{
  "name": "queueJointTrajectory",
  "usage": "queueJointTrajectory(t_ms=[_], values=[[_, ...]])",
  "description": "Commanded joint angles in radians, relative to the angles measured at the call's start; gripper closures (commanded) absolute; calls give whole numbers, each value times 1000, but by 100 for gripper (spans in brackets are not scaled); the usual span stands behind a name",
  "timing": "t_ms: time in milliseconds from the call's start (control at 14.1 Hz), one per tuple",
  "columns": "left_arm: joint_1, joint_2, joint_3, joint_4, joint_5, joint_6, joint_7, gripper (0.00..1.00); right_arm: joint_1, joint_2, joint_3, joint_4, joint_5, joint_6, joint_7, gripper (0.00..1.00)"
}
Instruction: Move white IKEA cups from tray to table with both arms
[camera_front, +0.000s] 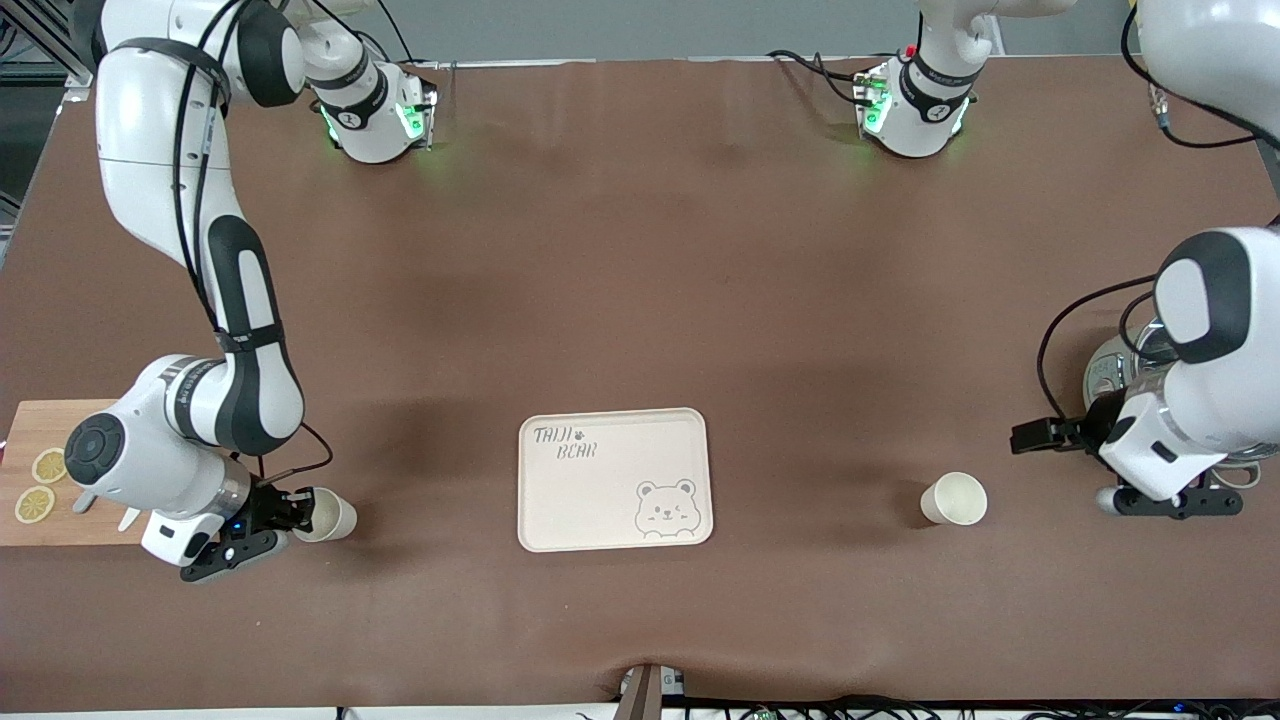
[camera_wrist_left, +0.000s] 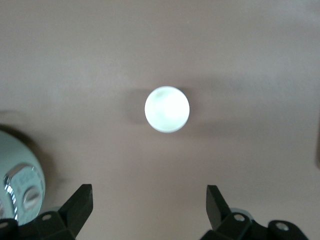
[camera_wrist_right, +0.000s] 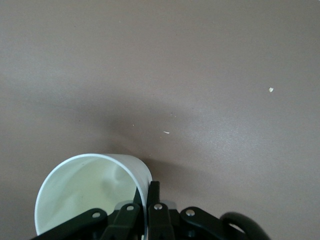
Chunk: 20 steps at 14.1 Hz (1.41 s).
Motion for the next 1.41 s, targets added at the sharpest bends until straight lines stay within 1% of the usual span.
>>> queueJointTrajectory(t_ms=[0, 141, 283, 354, 424, 495, 636, 919, 1131, 1343], values=[[3, -98, 0, -54, -2, -61, -5, 0, -4, 5, 5, -4, 28, 21, -27, 100], [3, -158, 2, -78, 0, -108, -37, 0, -4, 8, 5, -4, 35, 22, -27, 100], [3, -196, 2, -86, 1, -142, -43, 0, -2, 12, 5, -4, 48, 22, -27, 100], [2, -209, 0, -85, 28, -144, -45, 0, -2, 12, 5, -4, 48, 22, -25, 100], [0, -219, -4, -82, 61, -145, -46, 0, 4, 12, 5, -3, 49, 21, -15, 55], [-3, -232, -6, -82, 70, -152, -46, 0, 7, 12, 5, 1, 49, 21, -13, 1], [-1, -261, -7, -82, 70, -197, -48, 0, 6, 12, 5, 5, 49, 19, -13, 0], [-3, -293, -7, -66, 63, -213, -43, 0, 6, 2, 4, 34, 42, -11, -10, 0], [2, -295, -14, -45, 59, -228, -42, 0, -10, -15, -10, 115, 38, -180, -8, 0], [-3, -301, -10, -13, 70, -274, -43, 0, 1, -40, -73, 180, 35, -356, 16, 0]])
